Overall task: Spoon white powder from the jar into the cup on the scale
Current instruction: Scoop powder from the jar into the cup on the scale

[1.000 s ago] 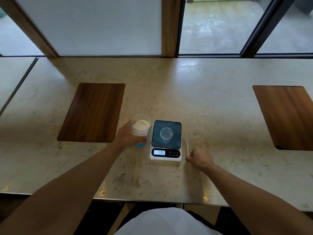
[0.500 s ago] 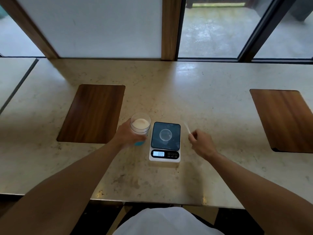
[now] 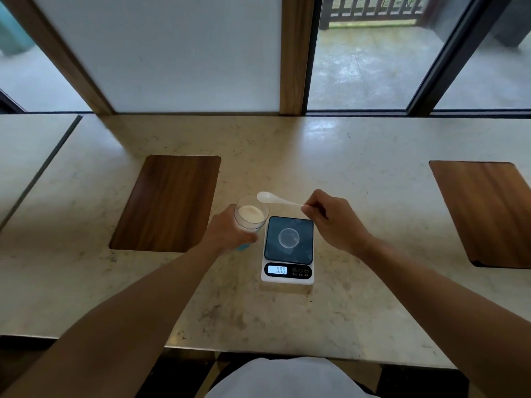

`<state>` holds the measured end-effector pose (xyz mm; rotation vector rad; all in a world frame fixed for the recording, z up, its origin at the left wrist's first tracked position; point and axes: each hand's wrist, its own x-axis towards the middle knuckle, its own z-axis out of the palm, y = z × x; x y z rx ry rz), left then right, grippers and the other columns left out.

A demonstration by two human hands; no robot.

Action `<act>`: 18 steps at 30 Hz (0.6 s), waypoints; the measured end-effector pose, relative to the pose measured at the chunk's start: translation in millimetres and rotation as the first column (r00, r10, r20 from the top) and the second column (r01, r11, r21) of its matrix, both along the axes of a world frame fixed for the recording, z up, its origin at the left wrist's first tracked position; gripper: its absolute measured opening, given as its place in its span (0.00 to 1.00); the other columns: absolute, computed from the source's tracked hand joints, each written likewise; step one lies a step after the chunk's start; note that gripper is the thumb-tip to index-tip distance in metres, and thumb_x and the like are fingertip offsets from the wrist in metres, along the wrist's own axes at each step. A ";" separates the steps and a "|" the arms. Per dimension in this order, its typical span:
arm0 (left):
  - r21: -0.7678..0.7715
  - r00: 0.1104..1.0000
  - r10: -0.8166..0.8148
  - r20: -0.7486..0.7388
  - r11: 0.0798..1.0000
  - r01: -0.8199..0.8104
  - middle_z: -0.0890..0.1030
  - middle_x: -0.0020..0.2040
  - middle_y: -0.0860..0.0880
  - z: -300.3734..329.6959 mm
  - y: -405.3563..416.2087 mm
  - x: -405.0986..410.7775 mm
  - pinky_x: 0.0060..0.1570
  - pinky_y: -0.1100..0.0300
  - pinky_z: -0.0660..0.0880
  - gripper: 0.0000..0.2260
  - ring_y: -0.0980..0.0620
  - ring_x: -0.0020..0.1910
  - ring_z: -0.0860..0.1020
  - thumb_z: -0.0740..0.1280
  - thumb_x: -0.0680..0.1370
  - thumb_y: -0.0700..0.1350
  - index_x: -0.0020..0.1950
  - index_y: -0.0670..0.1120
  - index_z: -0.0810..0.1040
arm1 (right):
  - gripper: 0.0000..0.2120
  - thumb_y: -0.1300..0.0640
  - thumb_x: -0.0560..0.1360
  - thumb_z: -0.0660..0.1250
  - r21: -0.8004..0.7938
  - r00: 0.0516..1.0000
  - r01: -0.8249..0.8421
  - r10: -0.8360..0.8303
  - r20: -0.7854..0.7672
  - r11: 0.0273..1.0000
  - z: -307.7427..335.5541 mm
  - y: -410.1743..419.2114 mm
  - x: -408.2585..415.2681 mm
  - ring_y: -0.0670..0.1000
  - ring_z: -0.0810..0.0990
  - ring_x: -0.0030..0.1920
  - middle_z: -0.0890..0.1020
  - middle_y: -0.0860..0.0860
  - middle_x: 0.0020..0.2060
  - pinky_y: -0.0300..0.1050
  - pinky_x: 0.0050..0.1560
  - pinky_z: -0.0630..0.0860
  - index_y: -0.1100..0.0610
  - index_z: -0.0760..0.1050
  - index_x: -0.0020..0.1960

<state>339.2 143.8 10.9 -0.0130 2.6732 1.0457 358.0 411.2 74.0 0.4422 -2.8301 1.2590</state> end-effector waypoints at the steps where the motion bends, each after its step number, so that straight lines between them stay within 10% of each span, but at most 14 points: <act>1: -0.013 1.000 0.007 -0.008 1.000 -0.007 0.81 0.56 0.54 0.4 0.5 0.0 0.55 0.53 0.78 0.34 0.52 0.54 0.79 0.78 0.62 0.57 0.65 0.54 0.72 | 0.06 0.56 0.80 0.64 0.038 0.999 -0.033 0.033 0.007 0.999 1.5 -0.4 -0.6 0.41 0.76 0.32 0.78 0.42 0.33 0.31 0.31 0.69 0.51 0.72 0.44; 7: -0.075 0.996 -0.063 -0.059 0.995 0.059 0.80 0.54 0.56 1.2 0.8 2.6 0.44 0.66 0.73 0.35 0.54 0.50 0.79 0.79 0.61 0.61 0.64 0.54 0.72 | 0.06 0.56 0.80 0.64 0.269 0.982 -0.160 0.182 -0.059 0.950 4.9 -10.0 -1.6 0.50 0.78 0.35 0.83 0.51 0.39 0.43 0.34 0.76 0.56 0.75 0.46; 18: -0.139 0.967 -0.189 -0.169 0.976 0.167 0.81 0.60 0.51 -1.3 3.0 5.6 0.59 0.55 0.76 0.37 0.56 0.52 0.76 0.81 0.64 0.58 0.68 0.51 0.72 | 0.10 0.56 0.81 0.59 0.469 0.947 -0.191 0.288 -0.144 0.862 14.4 -30.0 -5.2 0.52 0.75 0.29 0.79 0.51 0.35 0.47 0.29 0.76 0.59 0.74 0.45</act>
